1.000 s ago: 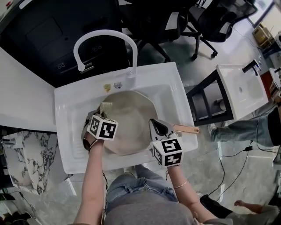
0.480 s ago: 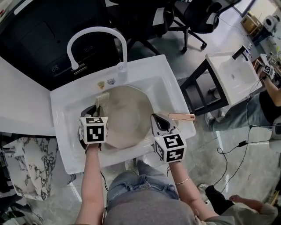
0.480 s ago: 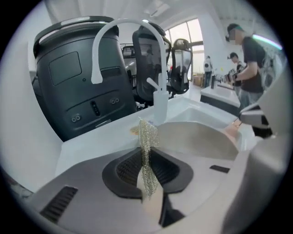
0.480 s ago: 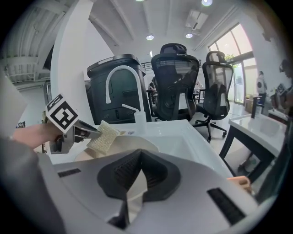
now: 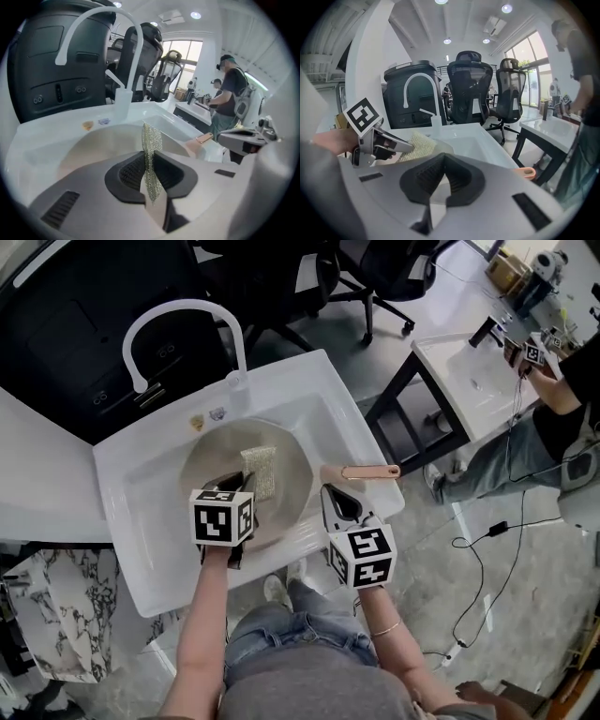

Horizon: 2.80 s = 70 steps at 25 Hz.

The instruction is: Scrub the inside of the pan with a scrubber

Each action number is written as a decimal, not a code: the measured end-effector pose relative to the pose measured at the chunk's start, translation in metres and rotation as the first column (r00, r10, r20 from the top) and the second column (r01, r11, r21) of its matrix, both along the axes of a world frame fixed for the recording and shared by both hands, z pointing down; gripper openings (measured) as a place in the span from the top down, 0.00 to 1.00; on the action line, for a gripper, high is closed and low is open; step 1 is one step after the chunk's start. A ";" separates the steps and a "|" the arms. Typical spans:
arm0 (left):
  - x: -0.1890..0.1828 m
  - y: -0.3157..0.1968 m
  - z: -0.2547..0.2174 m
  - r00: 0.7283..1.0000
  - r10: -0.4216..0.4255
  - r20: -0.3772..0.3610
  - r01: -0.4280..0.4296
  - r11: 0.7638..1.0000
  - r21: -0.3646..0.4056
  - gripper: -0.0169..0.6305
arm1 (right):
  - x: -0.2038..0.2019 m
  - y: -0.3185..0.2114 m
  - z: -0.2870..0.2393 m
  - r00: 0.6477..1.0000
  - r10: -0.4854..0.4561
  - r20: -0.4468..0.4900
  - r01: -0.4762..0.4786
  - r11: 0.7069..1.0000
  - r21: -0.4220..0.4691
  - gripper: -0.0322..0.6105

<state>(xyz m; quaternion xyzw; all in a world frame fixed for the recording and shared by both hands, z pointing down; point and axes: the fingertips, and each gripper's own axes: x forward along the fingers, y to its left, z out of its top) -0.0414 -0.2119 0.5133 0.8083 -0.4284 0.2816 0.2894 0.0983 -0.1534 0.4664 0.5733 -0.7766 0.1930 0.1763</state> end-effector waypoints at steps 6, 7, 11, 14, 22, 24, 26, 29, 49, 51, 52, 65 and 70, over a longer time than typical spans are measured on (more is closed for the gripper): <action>0.037 0.026 0.019 0.992 0.118 -0.037 -0.122 0.986 -0.118 0.87 | 0.009 0.011 0.002 0.999 0.033 -0.006 -0.033 0.999 -0.010 0.93; 0.039 0.029 0.023 0.991 0.131 -0.038 -0.135 0.982 -0.136 0.87 | 0.010 0.011 0.003 0.999 0.036 -0.006 -0.036 0.999 -0.012 0.93; 0.035 0.031 0.039 0.988 0.152 0.025 -0.145 0.973 -0.181 0.88 | 0.011 0.008 0.005 0.999 0.033 -0.004 -0.033 0.999 -0.020 0.93; 0.025 0.028 0.053 0.979 0.173 0.104 -0.148 0.966 -0.210 0.88 | 0.007 0.004 0.008 1.000 0.018 0.000 -0.018 0.999 -0.027 0.93; -0.006 0.026 0.076 0.915 0.235 0.328 -0.166 0.960 -0.227 0.88 | -0.013 -0.013 0.013 0.999 -0.053 0.009 0.054 0.998 -0.037 0.93; -0.017 0.026 0.079 0.900 0.235 0.368 -0.156 0.960 -0.231 0.88 | -0.018 -0.017 0.013 0.997 -0.072 0.010 0.072 0.997 -0.037 0.93; -0.030 0.024 0.081 0.884 0.229 0.407 -0.142 0.962 -0.232 0.88 | -0.024 -0.021 0.013 0.996 -0.091 0.010 0.091 0.995 -0.037 0.93; -0.048 0.021 0.081 0.864 0.209 0.459 -0.115 0.968 -0.224 0.88 | -0.033 -0.026 0.012 0.993 -0.121 0.010 0.122 0.992 -0.034 0.93; -0.136 -0.011 0.012 0.829 -0.120 0.546 0.062 0.990 0.124 0.88 | -0.061 -0.024 0.004 0.983 -0.181 0.006 0.181 0.983 -0.019 0.93; -0.131 -0.014 -0.003 0.870 -0.154 0.468 0.080 0.981 0.174 0.88 | -0.056 -0.022 0.003 0.987 -0.159 0.002 0.159 0.987 -0.014 0.93; -0.126 -0.014 -0.008 0.894 -0.162 0.417 0.092 0.979 0.184 0.88 | -0.053 -0.021 0.002 0.989 -0.146 0.000 0.146 0.989 -0.013 0.93; -0.011 0.008 -0.028 0.997 -0.081 0.009 0.079 0.990 0.113 0.88 | -0.011 0.009 -0.001 1.000 0.016 -0.017 -0.016 1.000 -0.010 0.93; 0.025 0.025 -0.021 0.998 -0.061 -0.032 0.064 0.995 0.082 0.88 | 0.000 0.020 -0.003 0.998 0.058 -0.021 -0.058 0.998 -0.005 0.93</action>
